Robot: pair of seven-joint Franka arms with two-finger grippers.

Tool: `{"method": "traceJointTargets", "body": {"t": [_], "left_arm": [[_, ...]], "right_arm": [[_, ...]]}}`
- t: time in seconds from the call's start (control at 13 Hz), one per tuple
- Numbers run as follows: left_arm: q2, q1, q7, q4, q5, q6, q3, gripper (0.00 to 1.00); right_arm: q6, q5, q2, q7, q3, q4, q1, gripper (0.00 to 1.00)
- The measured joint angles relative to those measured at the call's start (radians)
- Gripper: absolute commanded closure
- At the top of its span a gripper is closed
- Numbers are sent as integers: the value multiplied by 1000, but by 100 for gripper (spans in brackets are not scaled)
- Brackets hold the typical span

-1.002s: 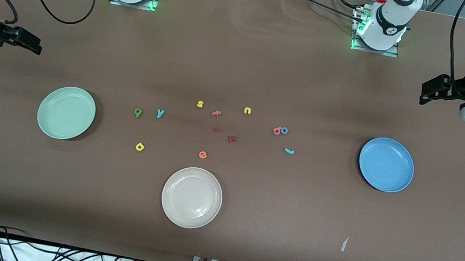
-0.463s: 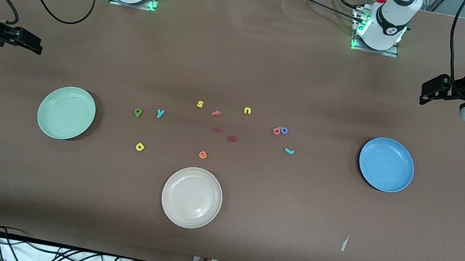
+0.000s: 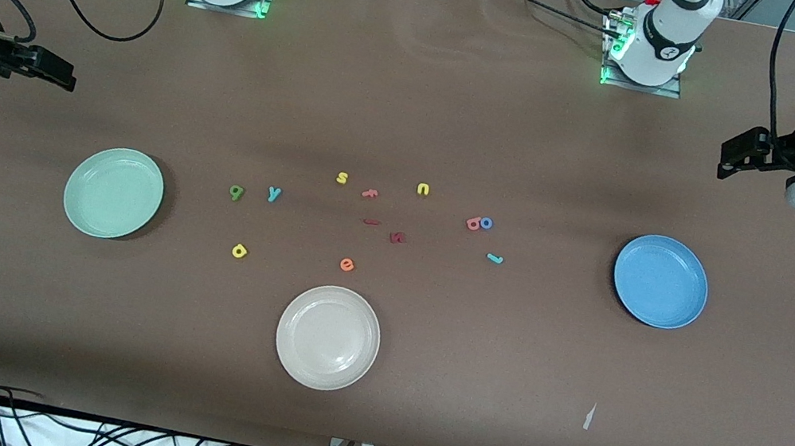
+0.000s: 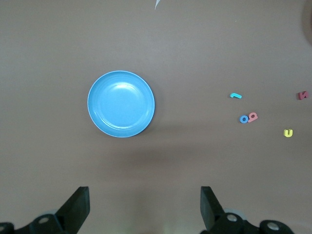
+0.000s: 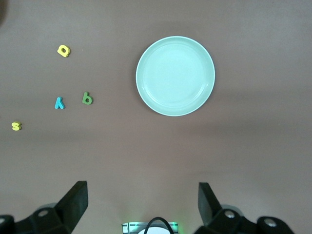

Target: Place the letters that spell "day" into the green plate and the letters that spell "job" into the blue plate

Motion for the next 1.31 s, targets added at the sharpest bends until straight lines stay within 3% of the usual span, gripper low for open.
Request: {"method": "traceJointTargets", "body": {"t": [0.85,1.31], "left_arm": [[2,8,-1,-8,0,9,1,0],[7,7,-83,-130,-14,173,-62,0]], "right_arm": [[48,5,47,7,12,-6,9,0],[55,34,45,39,40,-35,12,0]]}}
